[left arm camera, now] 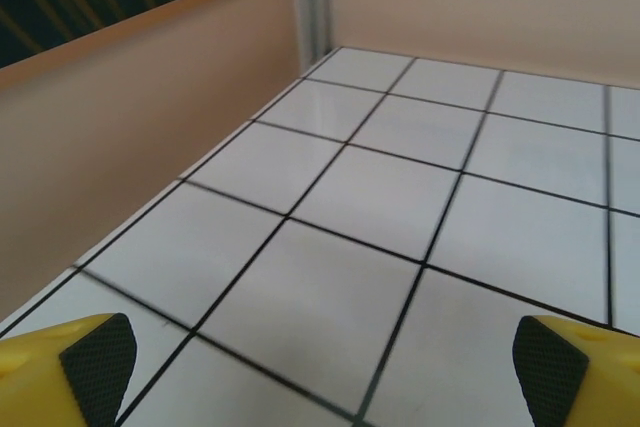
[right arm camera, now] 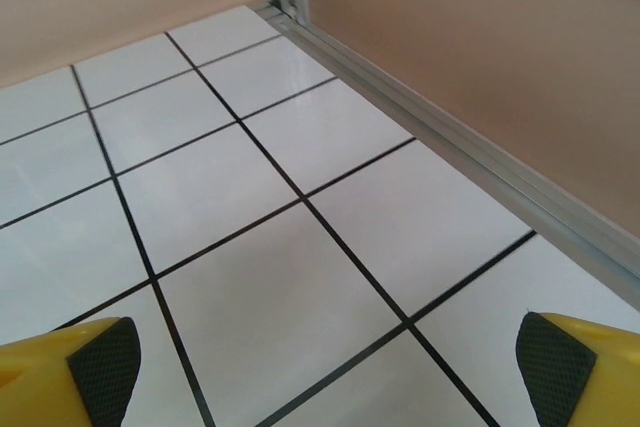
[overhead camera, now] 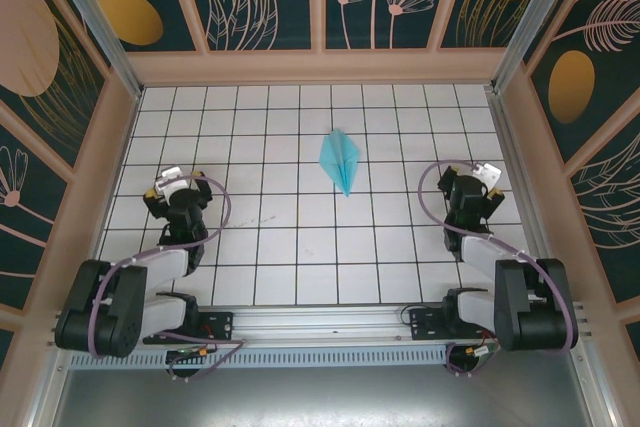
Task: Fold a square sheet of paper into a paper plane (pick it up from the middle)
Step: Reset both arms
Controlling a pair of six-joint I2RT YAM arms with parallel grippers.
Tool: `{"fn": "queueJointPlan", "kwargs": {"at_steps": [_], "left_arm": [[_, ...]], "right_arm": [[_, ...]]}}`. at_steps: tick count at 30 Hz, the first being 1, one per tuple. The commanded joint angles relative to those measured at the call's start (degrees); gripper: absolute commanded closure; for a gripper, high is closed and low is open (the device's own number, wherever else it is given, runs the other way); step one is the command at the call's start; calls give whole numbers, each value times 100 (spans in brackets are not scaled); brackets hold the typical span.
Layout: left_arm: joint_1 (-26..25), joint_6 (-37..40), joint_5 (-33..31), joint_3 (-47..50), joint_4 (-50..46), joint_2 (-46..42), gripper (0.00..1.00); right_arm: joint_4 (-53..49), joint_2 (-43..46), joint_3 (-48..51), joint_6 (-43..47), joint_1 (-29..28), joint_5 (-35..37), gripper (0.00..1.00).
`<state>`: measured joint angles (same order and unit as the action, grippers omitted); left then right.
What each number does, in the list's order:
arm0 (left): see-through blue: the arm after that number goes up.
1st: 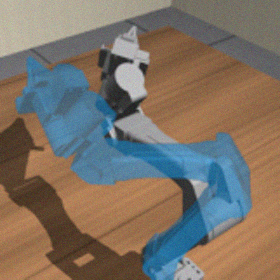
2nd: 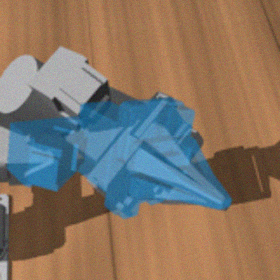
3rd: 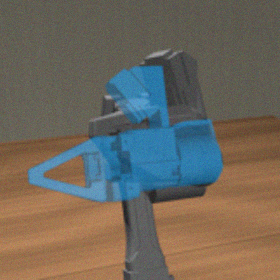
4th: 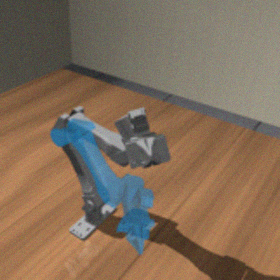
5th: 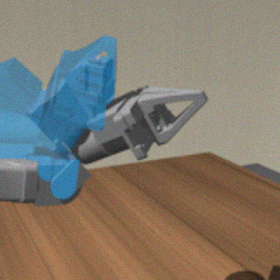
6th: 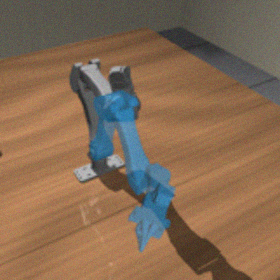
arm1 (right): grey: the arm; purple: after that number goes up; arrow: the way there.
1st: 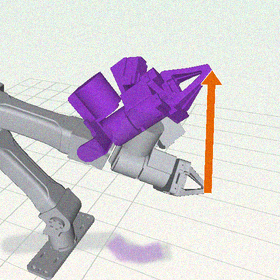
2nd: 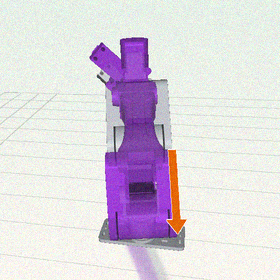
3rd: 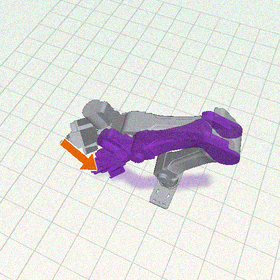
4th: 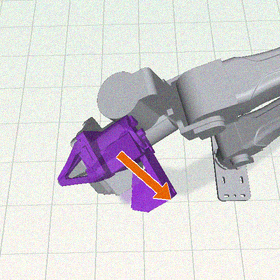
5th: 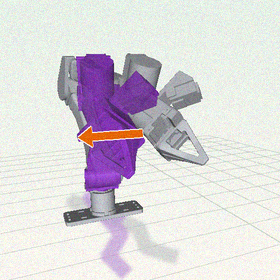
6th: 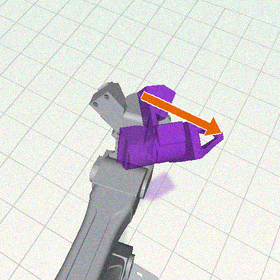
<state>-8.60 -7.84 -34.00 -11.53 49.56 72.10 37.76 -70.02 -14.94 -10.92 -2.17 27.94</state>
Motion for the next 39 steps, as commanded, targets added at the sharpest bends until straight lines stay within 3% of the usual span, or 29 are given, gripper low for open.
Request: {"fn": "queueJointPlan", "kwargs": {"at_steps": [1, 4, 10, 20, 24, 39], "left_arm": [[123, 540, 881, 2, 1384, 291, 1], [372, 455, 1702, 68, 1943, 494, 1], [629, 321, 2041, 129, 2642, 1093, 1], [667, 328, 2138, -58, 2645, 1507, 1], [667, 294, 2062, -121, 2548, 1526, 1], [667, 318, 2055, -121, 2541, 1527, 1]], "right_arm": [[1807, -318, 199, 412, 107, -422, 1], [2168, -585, 252, 446, 263, -1017, 1], [2765, -1102, 206, 456, 457, -1654, 1], [3016, -1574, 82, 753, 393, -2194, 1], [3590, -1808, 278, 823, 347, -2205, 1], [3555, -1821, 259, 854, 314, -2162, 1]]}}
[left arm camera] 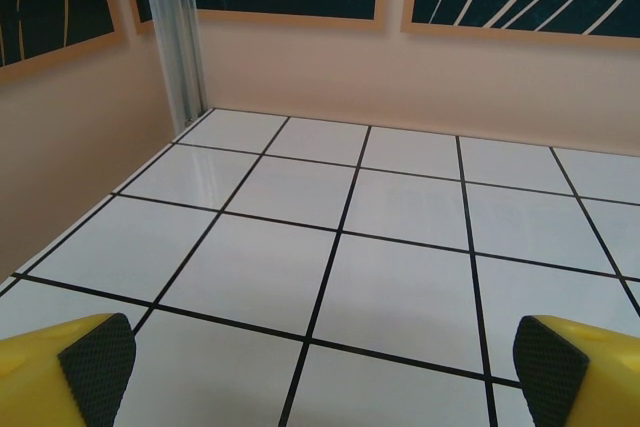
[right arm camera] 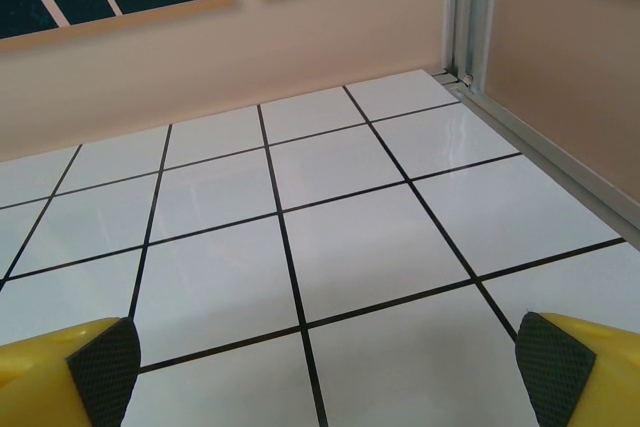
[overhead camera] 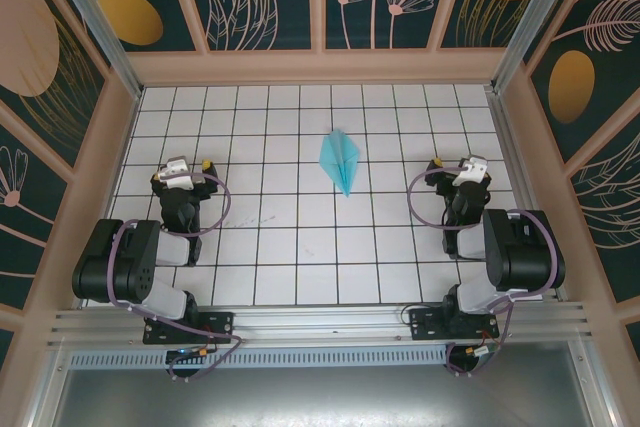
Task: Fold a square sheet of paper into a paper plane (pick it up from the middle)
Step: Reset both arms
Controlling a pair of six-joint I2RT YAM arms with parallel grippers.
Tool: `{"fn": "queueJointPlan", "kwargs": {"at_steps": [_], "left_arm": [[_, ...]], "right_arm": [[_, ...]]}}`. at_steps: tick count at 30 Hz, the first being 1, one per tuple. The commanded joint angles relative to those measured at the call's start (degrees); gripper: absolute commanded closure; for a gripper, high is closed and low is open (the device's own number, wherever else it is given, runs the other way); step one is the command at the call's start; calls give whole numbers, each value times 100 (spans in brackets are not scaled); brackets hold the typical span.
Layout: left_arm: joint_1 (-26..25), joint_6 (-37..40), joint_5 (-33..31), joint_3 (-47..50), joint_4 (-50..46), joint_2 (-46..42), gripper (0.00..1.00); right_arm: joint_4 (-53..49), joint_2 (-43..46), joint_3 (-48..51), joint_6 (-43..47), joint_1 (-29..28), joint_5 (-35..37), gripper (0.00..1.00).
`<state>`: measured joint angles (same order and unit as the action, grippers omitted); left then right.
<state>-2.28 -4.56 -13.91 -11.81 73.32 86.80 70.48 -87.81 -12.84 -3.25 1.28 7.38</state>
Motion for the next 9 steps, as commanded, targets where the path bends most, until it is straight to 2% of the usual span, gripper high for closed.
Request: {"fn": "queueJointPlan", "kwargs": {"at_steps": [1, 9], "left_arm": [[37, -10, 47, -106, 149, 65, 1], [35, -10, 62, -101, 152, 57, 1]], "right_arm": [[282, -43, 51, 87, -31, -105, 1], [291, -37, 51, 87, -31, -105, 1]]}}
